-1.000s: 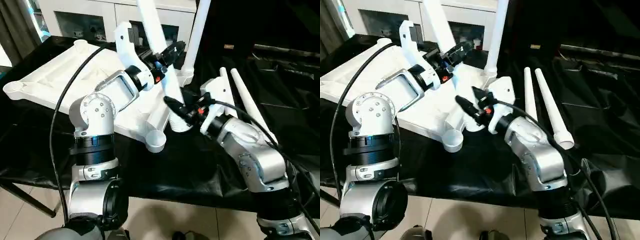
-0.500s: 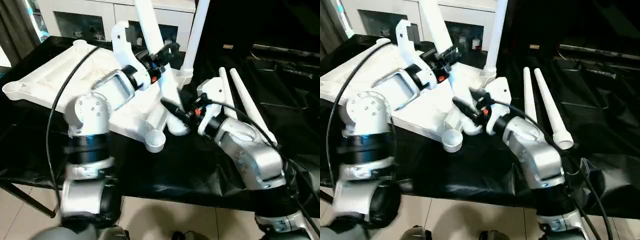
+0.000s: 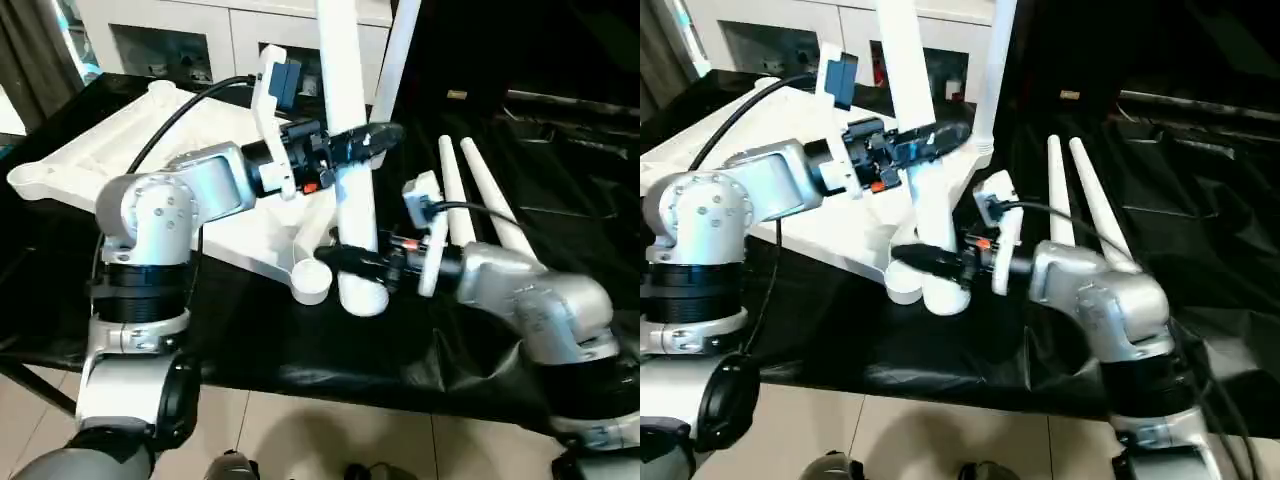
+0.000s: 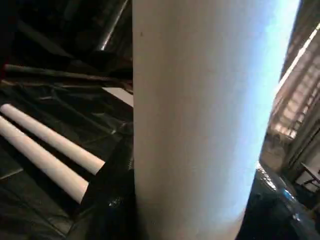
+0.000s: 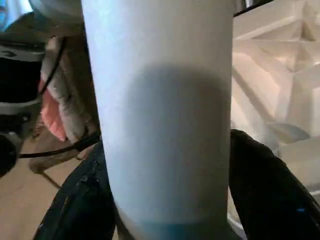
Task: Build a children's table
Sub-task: Pick table leg
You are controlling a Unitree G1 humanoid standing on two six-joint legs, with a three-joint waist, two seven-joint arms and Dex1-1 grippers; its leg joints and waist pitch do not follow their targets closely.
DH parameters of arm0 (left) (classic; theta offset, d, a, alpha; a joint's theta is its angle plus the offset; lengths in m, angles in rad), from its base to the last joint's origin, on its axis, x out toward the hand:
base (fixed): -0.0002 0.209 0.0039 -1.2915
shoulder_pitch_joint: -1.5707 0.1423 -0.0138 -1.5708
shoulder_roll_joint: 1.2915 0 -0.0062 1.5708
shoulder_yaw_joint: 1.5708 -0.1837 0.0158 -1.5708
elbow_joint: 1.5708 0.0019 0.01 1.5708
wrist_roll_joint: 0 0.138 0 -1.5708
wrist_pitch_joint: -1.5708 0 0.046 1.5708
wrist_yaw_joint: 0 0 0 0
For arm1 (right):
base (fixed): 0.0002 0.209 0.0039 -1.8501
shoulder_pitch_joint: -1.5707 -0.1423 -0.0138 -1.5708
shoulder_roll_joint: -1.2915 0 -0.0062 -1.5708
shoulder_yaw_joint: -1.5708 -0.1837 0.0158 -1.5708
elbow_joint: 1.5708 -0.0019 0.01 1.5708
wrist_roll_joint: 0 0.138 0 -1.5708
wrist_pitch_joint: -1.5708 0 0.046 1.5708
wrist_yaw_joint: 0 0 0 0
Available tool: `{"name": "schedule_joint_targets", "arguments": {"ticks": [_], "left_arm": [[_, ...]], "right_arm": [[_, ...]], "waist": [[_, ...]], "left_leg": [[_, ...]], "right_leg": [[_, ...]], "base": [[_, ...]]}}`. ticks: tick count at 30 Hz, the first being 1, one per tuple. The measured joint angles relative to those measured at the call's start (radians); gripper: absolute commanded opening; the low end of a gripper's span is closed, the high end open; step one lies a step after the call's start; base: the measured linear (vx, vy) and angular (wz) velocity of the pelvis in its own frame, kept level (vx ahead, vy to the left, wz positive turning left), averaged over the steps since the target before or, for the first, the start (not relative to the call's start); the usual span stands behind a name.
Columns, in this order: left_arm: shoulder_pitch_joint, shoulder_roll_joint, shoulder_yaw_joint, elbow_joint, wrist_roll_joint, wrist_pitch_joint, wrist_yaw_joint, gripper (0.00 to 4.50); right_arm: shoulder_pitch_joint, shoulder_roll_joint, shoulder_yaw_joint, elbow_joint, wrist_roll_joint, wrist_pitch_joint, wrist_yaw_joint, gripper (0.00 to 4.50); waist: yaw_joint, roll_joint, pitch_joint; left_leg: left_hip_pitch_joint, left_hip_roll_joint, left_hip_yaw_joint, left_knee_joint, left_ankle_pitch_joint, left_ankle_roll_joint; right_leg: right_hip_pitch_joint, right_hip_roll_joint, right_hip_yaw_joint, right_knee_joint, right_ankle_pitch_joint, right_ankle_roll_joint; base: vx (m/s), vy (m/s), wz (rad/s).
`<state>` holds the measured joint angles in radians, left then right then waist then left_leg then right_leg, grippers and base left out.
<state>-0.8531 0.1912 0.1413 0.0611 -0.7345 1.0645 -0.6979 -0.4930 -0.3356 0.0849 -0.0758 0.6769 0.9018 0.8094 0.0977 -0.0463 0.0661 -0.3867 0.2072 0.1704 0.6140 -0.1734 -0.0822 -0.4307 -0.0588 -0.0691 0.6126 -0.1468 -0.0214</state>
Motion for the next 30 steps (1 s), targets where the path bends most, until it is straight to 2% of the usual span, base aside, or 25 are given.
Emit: {"name": "schedule_joint_targets", "arguments": {"ticks": [2, 3, 7, 8, 12, 13, 16, 22, 30], "left_arm": [[0.0, 0.002, -0.002, 0.001, 0.0, -0.001, -0.008, 1.84], [0.0, 0.004, -0.003, 0.002, 0.0, -0.002, -0.012, 1.84], [0.0, 0.008, -0.012, 0.009, 0.004, -0.024, -0.016, 1.84], [-0.001, 0.008, -0.02, 0.016, 0.019, -0.045, -0.005, 2.4], [-0.024, -0.016, -0.019, 0.081, 0.089, -0.102, 0.101, 2.74], [-0.024, -0.028, -0.014, 0.082, 0.097, -0.109, 0.125, 2.74], [-0.024, -0.081, 0.006, 0.079, 0.125, -0.141, 0.233, 3.11], [-0.006, -0.157, 0.045, 0.061, 0.125, -0.169, 0.348, 3.17], [-0.005, -0.172, 0.049, 0.06, 0.122, -0.179, 0.4, 3.17]], "right_arm": [[0.0, -0.002, 0.0, -0.001, 0.003, 0.007, 0.005, 2.53], [0.0, -0.002, 0.0, -0.002, 0.004, 0.01, 0.005, 2.29], [-0.001, 0.002, 0.004, -0.015, -0.001, 0.007, -0.006, 2.16], [-0.001, 0.008, 0.003, -0.014, -0.007, 0.001, -0.02, 2.07], [-0.008, 0.053, -0.009, 0.019, -0.048, -0.018, -0.118, 1.97], [-0.008, 0.064, -0.011, 0.021, -0.06, -0.025, -0.14, 1.97], [-0.008, 0.109, -0.013, 0.023, -0.099, -0.056, -0.214, 1.95], [-0.008, 0.155, -0.015, 0.023, -0.106, -0.074, -0.272, 1.94], [-0.01, 0.163, -0.011, 0.023, -0.14, -0.085, -0.302, 1.94]], "waist": [[0.001, 0.0, 0.0], [0.002, 0.0, 0.0], [0.004, 0.0, 0.0], [0.005, 0.0, 0.0], [0.005, 0.0, 0.0], [0.005, 0.0, 0.0], [0.005, 0.0, 0.0], [0.004, 0.0, 0.0], [0.003, 0.0, 0.0]], "left_leg": [[0.0, 0.0, 0.0, 0.0, 0.0, 0.0], [0.001, 0.0, 0.0, 0.0, 0.0, 0.0], [0.0, 0.0, -0.001, 0.0, 0.0, 0.0], [0.0, 0.0, -0.001, 0.0, 0.0, 0.0], [0.0, 0.0, -0.001, 0.0, 0.0, -0.001], [0.0, 0.0, -0.001, 0.0, 0.0, -0.001], [0.0, 0.0, -0.001, 0.0, 0.0, -0.001], [-0.001, 0.0, -0.001, 0.0, 0.0, -0.001], [0.0, 0.0, -0.001, 0.0, 0.0, -0.001]], "right_leg": [[0.0, 0.0, 0.0, 0.0, 0.0, 0.0], [0.001, 0.0, 0.0, 0.0, 0.0, 0.0], [0.001, 0.0, 0.0, 0.0, 0.0, 0.0], [0.001, 0.0, 0.0, 0.0, 0.0, 0.0], [0.001, 0.0, 0.0, 0.0, 0.001, 0.001], [0.001, 0.0, 0.0, -0.001, 0.001, 0.001], [0.001, 0.0, 0.0, -0.001, 0.001, 0.001], [0.001, 0.0, 0.0, -0.002, 0.001, 0.001], [0.001, 0.0, 0.0, -0.002, 0.002, 0.003]], "base": [[0.0, 0.0, 0.0], [0.0, 0.0, 0.0], [0.0, 0.0, 0.0], [0.0, 0.0, 0.0], [0.0, 0.0, 0.0], [0.0, 0.0, 0.0], [0.0, 0.0, 0.0], [0.0, 0.0, 0.0], [0.0, 0.0, 0.0]]}}
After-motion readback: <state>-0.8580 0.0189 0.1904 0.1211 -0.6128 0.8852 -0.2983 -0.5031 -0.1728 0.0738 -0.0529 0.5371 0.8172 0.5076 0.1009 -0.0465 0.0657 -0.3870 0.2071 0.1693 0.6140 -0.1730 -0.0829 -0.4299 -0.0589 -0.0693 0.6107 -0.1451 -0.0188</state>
